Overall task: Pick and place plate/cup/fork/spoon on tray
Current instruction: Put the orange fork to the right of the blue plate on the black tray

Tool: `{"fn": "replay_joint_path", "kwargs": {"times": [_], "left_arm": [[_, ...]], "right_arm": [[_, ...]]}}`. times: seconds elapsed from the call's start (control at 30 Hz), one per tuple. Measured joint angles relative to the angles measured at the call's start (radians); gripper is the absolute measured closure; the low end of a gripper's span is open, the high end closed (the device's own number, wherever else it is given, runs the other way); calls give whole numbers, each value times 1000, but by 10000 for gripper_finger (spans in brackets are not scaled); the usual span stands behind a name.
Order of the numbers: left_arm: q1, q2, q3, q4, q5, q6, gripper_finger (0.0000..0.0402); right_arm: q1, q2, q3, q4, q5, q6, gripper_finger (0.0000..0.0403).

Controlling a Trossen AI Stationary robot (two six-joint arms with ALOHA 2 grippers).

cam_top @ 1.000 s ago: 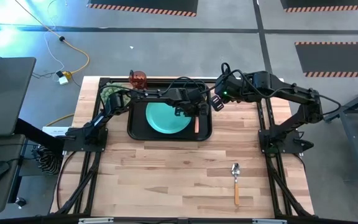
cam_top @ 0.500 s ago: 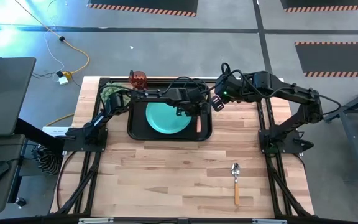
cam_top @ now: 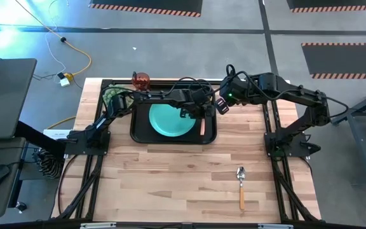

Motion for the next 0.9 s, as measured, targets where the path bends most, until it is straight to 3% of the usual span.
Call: {"fn": "replay_joint_path", "kwargs": {"times": [0.27,0.9], "left_arm": [[0,0,0,1,-27,-44,341],[0,0,0,-3,24,27,341]], "right_arm": [[0,0,0,0,-8,0,327],[0,0,0,0,-8,0,327]]}}
